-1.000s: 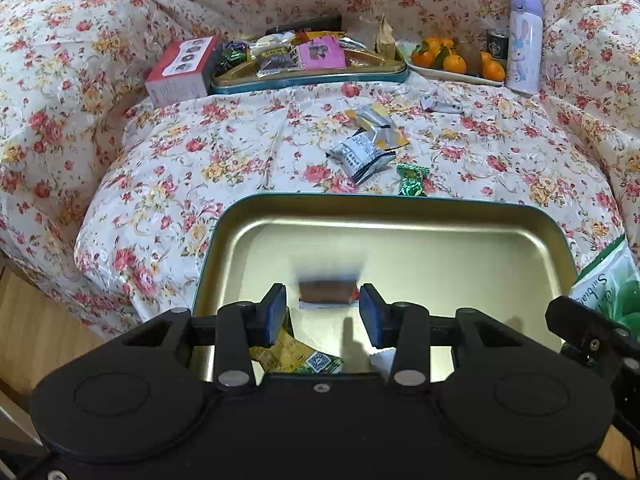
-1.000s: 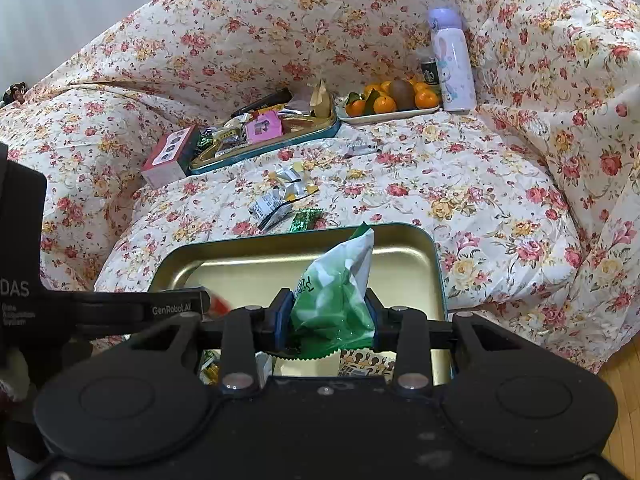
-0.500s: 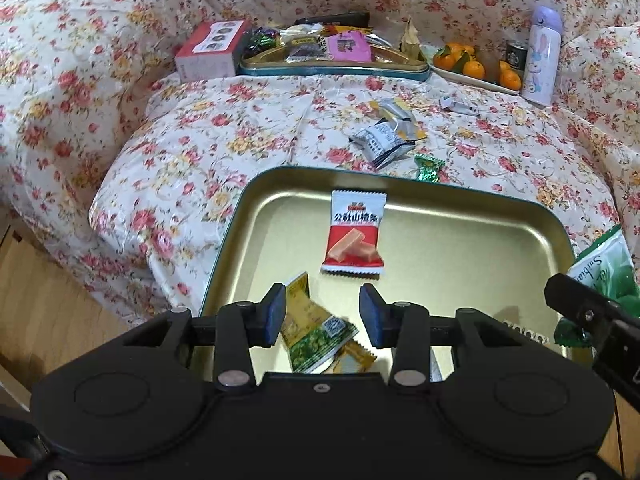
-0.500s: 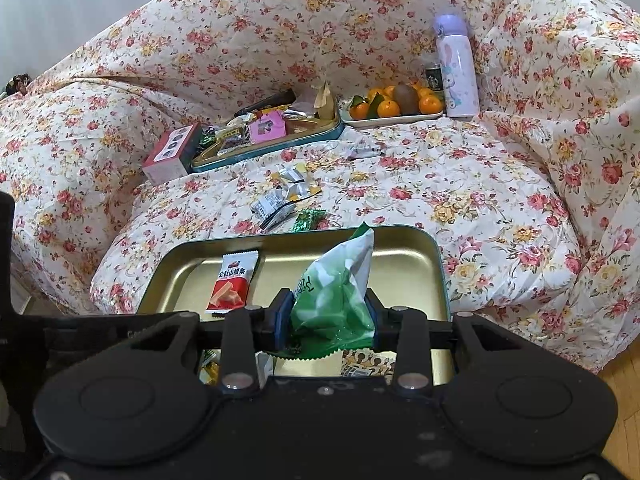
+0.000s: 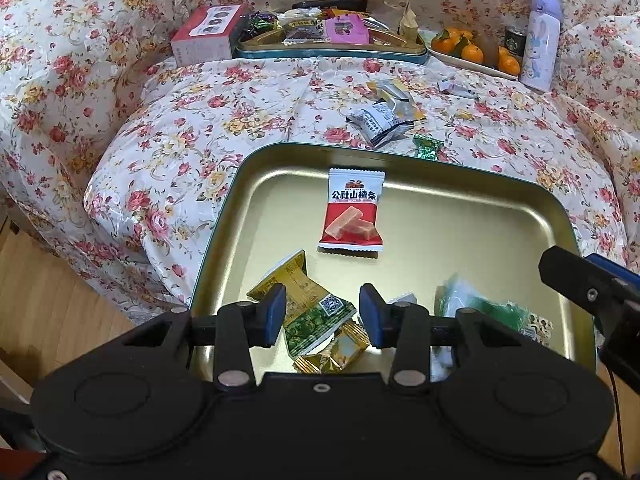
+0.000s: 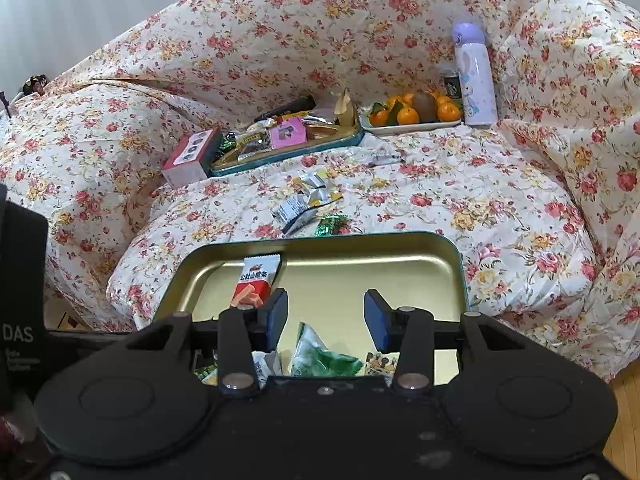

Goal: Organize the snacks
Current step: 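Open the left tool to drop the hawthorn packet while the right tool releases the green packet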

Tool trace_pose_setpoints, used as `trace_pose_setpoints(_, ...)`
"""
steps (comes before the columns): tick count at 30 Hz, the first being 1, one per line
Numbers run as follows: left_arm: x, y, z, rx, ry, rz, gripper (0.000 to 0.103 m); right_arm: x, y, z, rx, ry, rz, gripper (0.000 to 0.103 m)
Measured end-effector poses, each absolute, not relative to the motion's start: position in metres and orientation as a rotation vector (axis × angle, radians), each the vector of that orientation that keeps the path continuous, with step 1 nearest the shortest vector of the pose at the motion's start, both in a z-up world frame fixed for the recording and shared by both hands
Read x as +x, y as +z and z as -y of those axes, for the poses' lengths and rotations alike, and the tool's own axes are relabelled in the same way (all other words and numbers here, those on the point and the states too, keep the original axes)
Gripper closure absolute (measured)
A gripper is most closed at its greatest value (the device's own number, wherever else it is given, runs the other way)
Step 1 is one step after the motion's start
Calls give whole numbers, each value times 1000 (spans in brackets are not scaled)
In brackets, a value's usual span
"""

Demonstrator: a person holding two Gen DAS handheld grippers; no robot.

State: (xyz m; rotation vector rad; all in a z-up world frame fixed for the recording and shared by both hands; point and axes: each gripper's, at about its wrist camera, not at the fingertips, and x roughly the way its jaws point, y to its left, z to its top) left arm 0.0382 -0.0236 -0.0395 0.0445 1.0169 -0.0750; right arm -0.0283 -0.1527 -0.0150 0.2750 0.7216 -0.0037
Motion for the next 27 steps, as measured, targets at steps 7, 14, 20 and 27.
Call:
trace_pose_setpoints(7, 38, -39, 24, 47, -75, -1019, 53, -26, -20, 153, 270, -16, -766, 56)
trace_pose_setpoints(14, 38, -40, 23, 55, -71, -1017, 53, -26, -21, 152, 262, -7, -790, 55)
trace_pose_setpoints(20, 37, -40, 23, 59, -67, -1020, 53, -25, -24, 153, 255, -13, -819, 53)
trace_pose_setpoints(27, 37, -40, 24, 64, -69, -1023, 53, -24, -28, 151, 245, -15, -848, 51)
